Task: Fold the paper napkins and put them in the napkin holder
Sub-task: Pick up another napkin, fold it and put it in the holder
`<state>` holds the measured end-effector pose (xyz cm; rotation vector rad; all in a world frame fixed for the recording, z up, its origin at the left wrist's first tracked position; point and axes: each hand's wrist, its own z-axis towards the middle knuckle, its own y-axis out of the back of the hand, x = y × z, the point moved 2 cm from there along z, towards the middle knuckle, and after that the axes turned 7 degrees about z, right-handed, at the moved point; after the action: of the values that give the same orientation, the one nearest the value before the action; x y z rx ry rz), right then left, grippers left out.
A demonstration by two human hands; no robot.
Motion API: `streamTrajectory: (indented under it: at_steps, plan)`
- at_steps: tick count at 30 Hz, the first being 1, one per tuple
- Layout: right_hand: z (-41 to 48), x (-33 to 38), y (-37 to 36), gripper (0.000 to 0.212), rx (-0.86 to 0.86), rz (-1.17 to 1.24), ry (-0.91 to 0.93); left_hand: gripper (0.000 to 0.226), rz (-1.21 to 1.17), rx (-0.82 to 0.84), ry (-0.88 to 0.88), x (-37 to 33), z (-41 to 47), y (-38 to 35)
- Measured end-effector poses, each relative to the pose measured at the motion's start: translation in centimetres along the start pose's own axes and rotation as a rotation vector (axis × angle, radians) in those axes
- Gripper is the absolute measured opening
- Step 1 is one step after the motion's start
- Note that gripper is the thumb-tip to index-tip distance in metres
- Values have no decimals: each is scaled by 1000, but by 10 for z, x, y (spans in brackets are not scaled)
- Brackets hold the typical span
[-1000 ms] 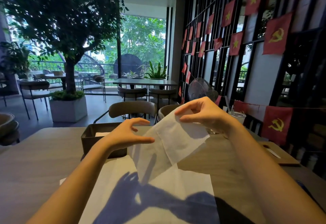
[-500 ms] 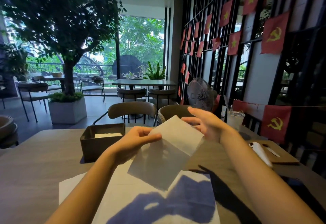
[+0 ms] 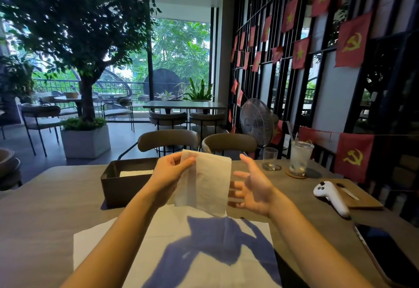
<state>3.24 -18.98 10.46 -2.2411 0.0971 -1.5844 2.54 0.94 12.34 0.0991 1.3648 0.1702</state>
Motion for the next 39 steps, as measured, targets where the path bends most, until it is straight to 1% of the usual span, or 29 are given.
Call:
streamTrajectory:
  at_steps: [3,6,8,10,13,15,17,20,22,24,27,32,34,39]
  plan:
    - [-3,8,-11,63,-30,-60,257,19,40,-27,-11,0,1,0]
    - [-2,12,-16,66,-58,-156,462,25,54,-52,-20,0,0,0]
    - [-1,14,-18,61,-47,-190,548,26,67,-69,-48,-1,-2,2]
    - [-2,15,-20,51,-35,-211,610,26,91,-96,-91,-2,-4,4]
    - [-3,18,-22,39,-69,-267,685,23,165,-145,-165,-1,-4,8]
    - [-3,19,-22,37,-86,-295,710,23,236,-177,-210,0,-2,11]
    - [-4,20,-23,37,-93,-315,729,22,254,-168,-227,0,-1,13]
    - [-5,22,-22,35,-94,-299,752,18,187,-138,-233,-2,-4,13]
    - [-5,23,-21,35,-109,-281,759,15,160,-152,-237,-3,-6,13]
    - [-6,24,-20,35,-110,-244,736,15,149,-171,-226,-3,-7,12]
    - [-7,26,-18,38,-65,-147,684,17,131,-177,-202,-1,-7,12]
    - [-8,29,-18,42,-62,-152,670,24,87,-170,-185,1,-7,13]
    - [-8,30,-18,41,-80,-171,691,24,75,-188,-185,2,-7,13]
    - [-8,29,-15,29,-149,-224,806,10,-24,-206,-179,2,-9,16]
